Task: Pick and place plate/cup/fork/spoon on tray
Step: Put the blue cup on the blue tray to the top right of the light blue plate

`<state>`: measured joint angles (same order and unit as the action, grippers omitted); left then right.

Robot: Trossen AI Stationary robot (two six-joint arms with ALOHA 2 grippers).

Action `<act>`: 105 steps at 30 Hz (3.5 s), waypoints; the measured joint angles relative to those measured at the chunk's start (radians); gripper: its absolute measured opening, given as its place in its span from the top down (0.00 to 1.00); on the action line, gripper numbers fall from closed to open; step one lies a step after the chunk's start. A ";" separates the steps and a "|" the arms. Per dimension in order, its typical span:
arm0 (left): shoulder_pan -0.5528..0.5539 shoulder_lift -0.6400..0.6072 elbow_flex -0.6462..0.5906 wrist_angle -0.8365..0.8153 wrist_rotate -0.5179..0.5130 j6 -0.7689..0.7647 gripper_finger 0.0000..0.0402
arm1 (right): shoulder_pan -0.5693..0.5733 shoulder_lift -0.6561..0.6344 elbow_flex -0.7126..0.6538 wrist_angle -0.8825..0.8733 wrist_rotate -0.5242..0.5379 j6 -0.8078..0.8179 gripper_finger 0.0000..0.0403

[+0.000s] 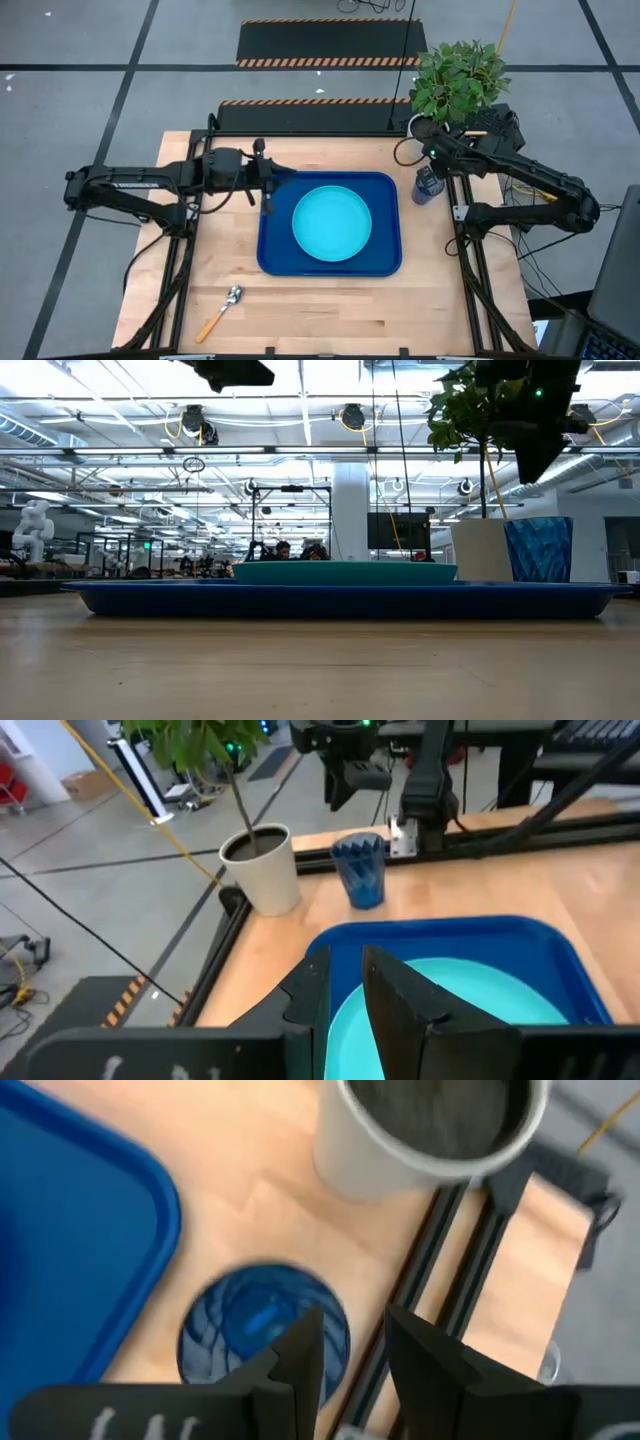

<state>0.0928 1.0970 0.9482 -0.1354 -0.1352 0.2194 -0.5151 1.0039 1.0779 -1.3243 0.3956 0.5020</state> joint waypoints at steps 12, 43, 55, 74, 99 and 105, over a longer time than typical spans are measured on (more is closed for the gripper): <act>0.072 -0.032 0.001 -0.036 0.001 0.091 0.83 | -0.054 0.006 -0.032 -0.070 -0.139 0.071 0.75; 0.169 -0.145 -0.028 -0.096 0.241 -0.011 0.83 | -0.055 0.006 -0.131 -0.015 -0.145 0.088 0.75; 0.169 -0.145 -0.028 -0.099 0.241 -0.019 0.83 | -0.061 0.006 -0.163 -0.012 -0.134 0.107 0.75; 0.169 -0.145 -0.028 -0.100 0.241 -0.018 0.83 | -0.069 0.006 -0.221 0.050 -0.138 0.088 0.75; 0.168 -0.145 -0.028 -0.100 0.241 -0.015 0.83 | -0.068 0.006 -0.296 0.104 -0.139 0.094 0.75; 0.168 -0.145 -0.028 -0.100 0.241 -0.015 0.83 | -0.068 0.006 -0.296 0.110 -0.138 0.077 0.75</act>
<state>0.2611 0.9524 0.9199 -0.2356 0.1055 0.2047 -0.5835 1.0103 0.7822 -1.2148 0.2574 0.5794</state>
